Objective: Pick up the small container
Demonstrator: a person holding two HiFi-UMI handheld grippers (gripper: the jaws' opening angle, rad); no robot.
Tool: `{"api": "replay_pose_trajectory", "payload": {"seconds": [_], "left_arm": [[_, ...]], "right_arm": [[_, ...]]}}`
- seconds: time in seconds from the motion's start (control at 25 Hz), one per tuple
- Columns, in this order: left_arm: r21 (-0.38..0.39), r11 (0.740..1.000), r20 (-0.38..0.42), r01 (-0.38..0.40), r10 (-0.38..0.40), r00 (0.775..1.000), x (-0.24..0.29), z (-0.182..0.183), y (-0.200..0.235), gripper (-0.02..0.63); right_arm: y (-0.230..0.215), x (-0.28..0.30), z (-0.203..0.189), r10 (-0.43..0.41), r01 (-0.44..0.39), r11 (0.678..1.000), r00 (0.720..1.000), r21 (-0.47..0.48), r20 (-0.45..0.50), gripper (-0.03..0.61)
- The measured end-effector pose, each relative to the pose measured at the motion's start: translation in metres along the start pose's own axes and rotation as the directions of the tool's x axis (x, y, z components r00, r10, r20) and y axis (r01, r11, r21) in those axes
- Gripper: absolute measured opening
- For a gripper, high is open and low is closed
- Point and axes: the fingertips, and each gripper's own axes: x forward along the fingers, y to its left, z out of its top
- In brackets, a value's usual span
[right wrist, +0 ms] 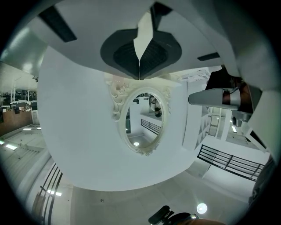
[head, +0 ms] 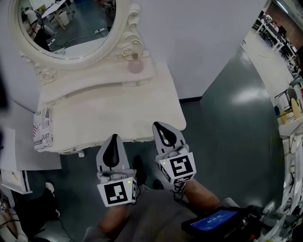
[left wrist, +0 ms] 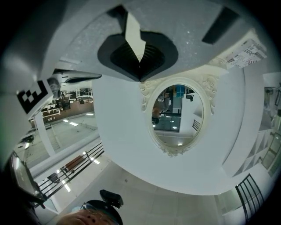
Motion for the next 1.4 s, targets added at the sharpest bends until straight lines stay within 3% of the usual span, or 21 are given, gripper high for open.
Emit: {"api": "replay_pose_trajectory", "payload": {"seconds": [0.32,0.84,1.4], "left_arm": [[-0.011,0.999,0.003,0.051,-0.051,0.999,0.068,0.003,0.041,0.014],[0.012,0.987,0.085,0.163,-0.163,0.983,0.138,0.032,0.060,0.014],[0.005,0.981,0.046,0.192,-0.192,0.980,0.175,0.019,0.060,0.014]], "right_arm": [[-0.014,0.067,0.018,-0.064,0.064,0.998,0.998,-0.004,0.006,0.014],[-0.039,0.119,0.056,-0.173,0.175,0.984,0.982,-0.022,0.080,0.014],[-0.064,0.142,0.052,-0.199,0.201,0.980,0.978,-0.014,0.058,0.014]]}}
